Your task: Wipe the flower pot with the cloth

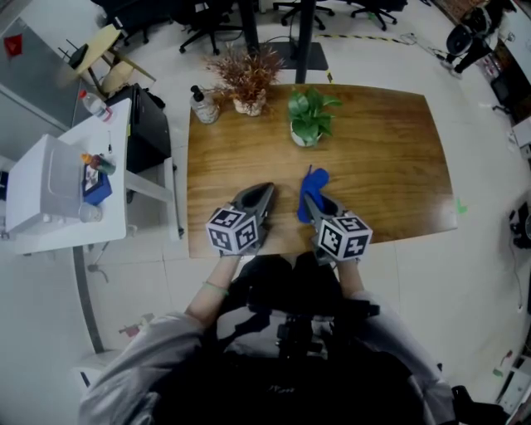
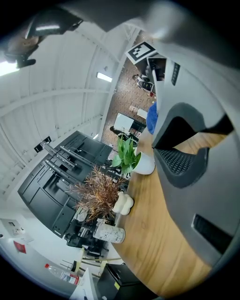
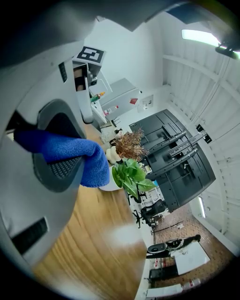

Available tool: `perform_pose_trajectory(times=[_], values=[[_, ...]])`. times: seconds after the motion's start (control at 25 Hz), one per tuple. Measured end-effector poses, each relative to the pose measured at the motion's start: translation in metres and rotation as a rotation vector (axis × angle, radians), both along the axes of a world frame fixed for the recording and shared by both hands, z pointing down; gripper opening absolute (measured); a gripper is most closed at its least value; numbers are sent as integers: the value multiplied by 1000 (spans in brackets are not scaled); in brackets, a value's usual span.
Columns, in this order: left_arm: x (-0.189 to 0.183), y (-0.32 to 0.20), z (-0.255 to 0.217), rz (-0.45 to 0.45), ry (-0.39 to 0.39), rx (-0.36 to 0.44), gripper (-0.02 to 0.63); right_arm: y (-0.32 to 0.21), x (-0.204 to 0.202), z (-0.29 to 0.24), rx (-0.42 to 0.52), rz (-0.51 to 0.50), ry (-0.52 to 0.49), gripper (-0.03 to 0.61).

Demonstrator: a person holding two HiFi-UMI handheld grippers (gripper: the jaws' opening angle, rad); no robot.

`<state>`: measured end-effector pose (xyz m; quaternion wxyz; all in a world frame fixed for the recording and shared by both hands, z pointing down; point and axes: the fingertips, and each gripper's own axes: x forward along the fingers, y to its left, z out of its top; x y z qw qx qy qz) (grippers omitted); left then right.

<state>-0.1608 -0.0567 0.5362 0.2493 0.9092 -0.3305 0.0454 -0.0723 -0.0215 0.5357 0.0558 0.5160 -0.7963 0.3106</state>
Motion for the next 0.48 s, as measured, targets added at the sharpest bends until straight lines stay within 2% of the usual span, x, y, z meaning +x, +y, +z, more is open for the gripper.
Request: perform_pose_trajectory(times=[0.48], values=[[-5,1,7,-25,-4,-18,5,1,-2,2,1,-22,12,52]])
